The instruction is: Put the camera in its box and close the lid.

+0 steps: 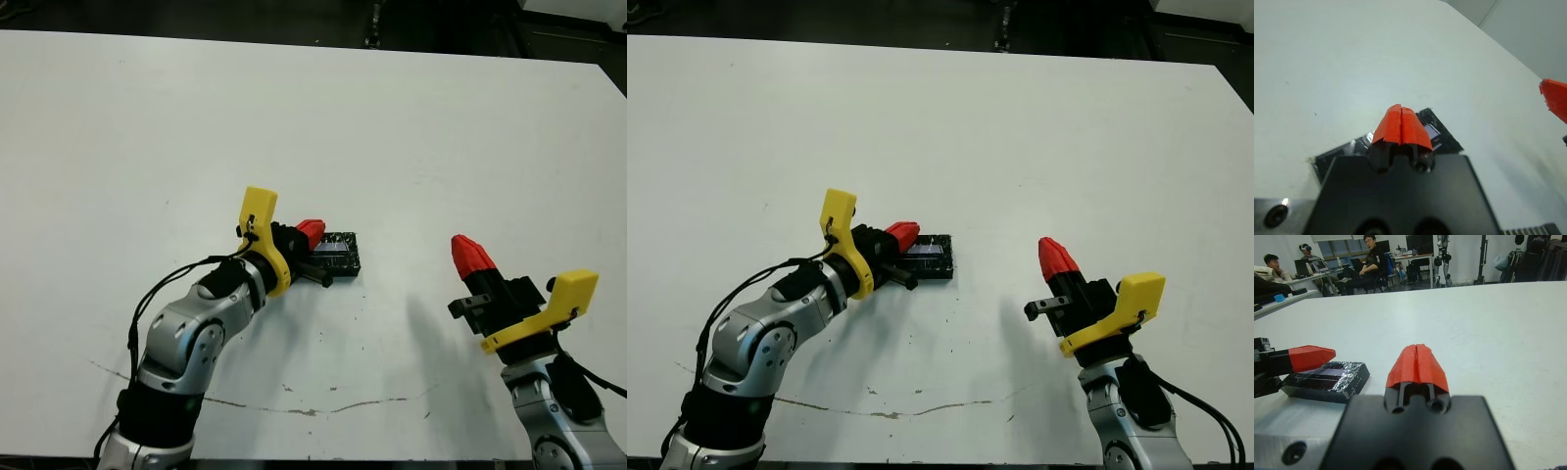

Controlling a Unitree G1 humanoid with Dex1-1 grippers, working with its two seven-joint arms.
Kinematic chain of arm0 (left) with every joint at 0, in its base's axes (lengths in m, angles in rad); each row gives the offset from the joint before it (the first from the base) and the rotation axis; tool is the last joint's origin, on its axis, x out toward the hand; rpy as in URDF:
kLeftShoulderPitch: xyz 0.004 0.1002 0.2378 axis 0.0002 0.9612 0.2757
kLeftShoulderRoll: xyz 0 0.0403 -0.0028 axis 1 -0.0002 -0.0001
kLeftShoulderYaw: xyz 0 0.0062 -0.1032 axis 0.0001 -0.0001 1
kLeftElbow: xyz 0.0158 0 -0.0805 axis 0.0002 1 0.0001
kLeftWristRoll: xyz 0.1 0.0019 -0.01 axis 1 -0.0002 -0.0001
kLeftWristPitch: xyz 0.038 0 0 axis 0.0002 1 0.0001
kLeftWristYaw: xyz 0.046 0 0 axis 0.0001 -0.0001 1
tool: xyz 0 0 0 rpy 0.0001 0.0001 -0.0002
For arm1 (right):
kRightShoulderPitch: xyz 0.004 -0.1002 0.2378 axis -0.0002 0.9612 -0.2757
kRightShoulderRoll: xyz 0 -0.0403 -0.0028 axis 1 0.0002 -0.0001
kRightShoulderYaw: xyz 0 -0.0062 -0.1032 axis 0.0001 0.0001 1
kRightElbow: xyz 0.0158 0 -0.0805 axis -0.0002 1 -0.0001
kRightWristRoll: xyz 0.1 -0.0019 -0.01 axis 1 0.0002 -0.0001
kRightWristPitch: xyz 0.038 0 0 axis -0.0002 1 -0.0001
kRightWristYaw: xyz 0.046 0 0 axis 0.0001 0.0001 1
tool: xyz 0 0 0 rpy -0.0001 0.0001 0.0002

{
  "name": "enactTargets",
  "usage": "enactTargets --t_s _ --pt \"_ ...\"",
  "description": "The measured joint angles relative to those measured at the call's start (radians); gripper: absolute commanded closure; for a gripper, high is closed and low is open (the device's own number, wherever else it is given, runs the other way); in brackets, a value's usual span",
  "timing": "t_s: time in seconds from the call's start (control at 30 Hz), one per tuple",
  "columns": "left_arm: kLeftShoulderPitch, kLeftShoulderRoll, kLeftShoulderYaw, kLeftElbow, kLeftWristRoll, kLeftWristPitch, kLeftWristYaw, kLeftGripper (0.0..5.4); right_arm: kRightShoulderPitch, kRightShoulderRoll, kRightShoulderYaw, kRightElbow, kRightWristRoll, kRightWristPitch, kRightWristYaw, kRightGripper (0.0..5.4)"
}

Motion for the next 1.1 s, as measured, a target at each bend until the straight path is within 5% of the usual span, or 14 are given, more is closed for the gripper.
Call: enactTargets --t_s 0.27,0.43,0.83,1.1 --pt "0.026 0.016 -0.004 -0.012 0.006 -0.038 -0.028 5.39 0.001 0.0 0.003 -0.004 0.0 0.002 -0.003 5.4" --pt "0.1 0.087 0.018 -0.028 0.027 -0.23 -0.137 5.39 -0.002 0.0 0.001 -0.004 0.015 0.012 -0.003 5.4" --pt "0.165 0.117 0.26 -0.073 0.073 -0.721 -0.171 5.39 -0.077 0.008 -0.008 -0.009 0.024 0.013 -0.034 5.4" --pt "0.225 0.074 0.306 -0.063 0.137 -0.885 -0.067 5.39 -0.144 0.023 -0.015 -0.006 0.005 0.027 -0.095 5.4"
